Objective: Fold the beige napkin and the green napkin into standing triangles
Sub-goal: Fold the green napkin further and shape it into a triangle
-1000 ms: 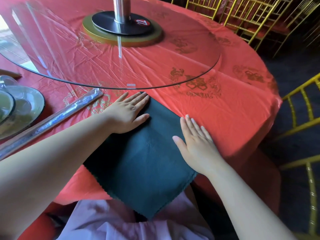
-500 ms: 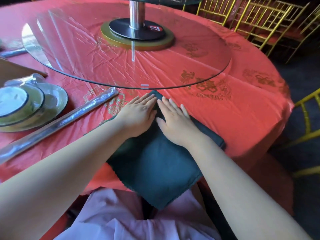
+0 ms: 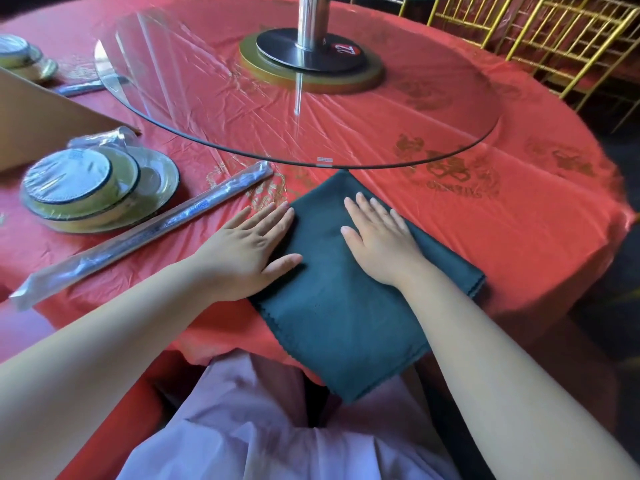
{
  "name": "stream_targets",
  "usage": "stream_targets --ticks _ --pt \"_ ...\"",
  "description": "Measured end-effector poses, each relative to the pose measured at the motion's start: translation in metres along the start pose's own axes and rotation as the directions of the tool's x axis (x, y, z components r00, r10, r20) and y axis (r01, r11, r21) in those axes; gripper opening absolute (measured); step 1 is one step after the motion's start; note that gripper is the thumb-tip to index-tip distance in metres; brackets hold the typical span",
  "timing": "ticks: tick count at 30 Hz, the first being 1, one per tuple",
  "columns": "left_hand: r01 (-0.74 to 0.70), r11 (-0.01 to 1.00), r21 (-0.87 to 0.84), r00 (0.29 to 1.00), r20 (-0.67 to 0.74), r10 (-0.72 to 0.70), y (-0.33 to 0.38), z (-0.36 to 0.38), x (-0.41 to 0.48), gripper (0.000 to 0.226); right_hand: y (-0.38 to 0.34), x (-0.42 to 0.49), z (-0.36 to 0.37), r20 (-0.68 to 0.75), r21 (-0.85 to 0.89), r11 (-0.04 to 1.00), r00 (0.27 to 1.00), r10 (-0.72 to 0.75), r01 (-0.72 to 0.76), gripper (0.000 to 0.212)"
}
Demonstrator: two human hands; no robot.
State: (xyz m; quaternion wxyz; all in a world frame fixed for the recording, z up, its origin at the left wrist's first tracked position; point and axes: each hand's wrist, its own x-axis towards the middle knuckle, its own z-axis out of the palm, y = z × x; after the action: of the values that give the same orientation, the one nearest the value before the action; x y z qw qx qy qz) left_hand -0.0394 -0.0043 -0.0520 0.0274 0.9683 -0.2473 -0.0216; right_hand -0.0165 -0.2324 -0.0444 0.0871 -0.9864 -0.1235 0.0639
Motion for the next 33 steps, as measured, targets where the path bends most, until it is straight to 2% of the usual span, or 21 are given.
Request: stream_targets --ticks 2,3,6,8,10,12,14,16,18,21,24,28,33 --pt "-0.077 0.997 -0.014 0.997 -0.021 0.077 -0.002 0.0 -0.011 0.098 0.001 0.0 0.001 -0.015 0.005 1.0 1.0 -0.004 0.005 0.054" --pt "-0.161 0.985 -0.061 0.987 -0.033 0.16 0.0 0.0 -0.016 0.09 0.001 0.001 0.002 -0.024 0.009 1.0 1.0 -0.006 0.006 0.054" --pt "-0.409 0.854 -0.321 0.91 -0.067 0.41 0.015 -0.001 -0.028 0.071 0.003 0.003 0.006 -0.096 0.059 0.998 0.995 -0.008 0.014 0.054" --pt "-0.443 0.792 -0.419 0.889 -0.089 0.45 0.023 0.002 -0.031 0.068 0.005 0.003 0.007 -0.231 0.143 0.987 0.972 -0.038 0.072 0.048" --pt "-0.426 0.773 -0.47 0.896 -0.101 0.433 0.025 0.003 -0.031 0.069 0.006 -0.002 0.003 -0.381 0.276 0.941 0.921 -0.079 0.195 0.037" --pt "-0.414 0.751 -0.514 0.902 -0.118 0.416 0.023 0.002 -0.03 0.069 0.009 -0.016 -0.004 -0.416 0.397 0.865 0.9 -0.129 0.307 0.022" --pt "-0.404 0.735 -0.544 0.905 -0.121 0.407 0.022 0.0 -0.03 0.067 0.013 -0.036 -0.011 -0.309 0.447 0.835 0.932 -0.192 0.32 0.018" --pt "-0.394 0.731 -0.557 0.908 -0.113 0.403 0.022 0.0 -0.029 0.065 0.021 -0.062 -0.016 -0.115 0.473 0.841 0.965 -0.237 0.263 0.036" --pt "-0.374 0.728 -0.574 0.915 -0.101 0.39 0.022 0.0 -0.029 0.064 0.032 -0.087 -0.018 0.028 0.443 0.869 0.966 -0.259 0.22 0.062" --pt "-0.38 0.717 -0.584 0.914 -0.119 0.387 0.025 0.001 -0.028 0.061 0.043 -0.109 -0.016 0.076 0.362 0.902 0.957 -0.28 0.235 0.081" --pt "-0.407 0.718 -0.565 0.905 -0.143 0.4 0.029 0.001 -0.027 0.055 0.043 -0.114 -0.013 0.068 0.311 0.915 0.955 -0.29 0.256 0.069" --pt "-0.398 0.75 -0.529 0.917 -0.2 0.346 0.027 -0.005 -0.028 0.04 0.047 -0.113 -0.012 0.075 0.329 0.915 0.96 -0.271 0.232 0.053" --pt "-0.385 0.765 -0.516 0.922 -0.253 0.294 0.027 -0.005 -0.03 0.034 0.052 -0.114 -0.01 0.032 0.409 0.888 0.969 -0.243 0.209 0.039"
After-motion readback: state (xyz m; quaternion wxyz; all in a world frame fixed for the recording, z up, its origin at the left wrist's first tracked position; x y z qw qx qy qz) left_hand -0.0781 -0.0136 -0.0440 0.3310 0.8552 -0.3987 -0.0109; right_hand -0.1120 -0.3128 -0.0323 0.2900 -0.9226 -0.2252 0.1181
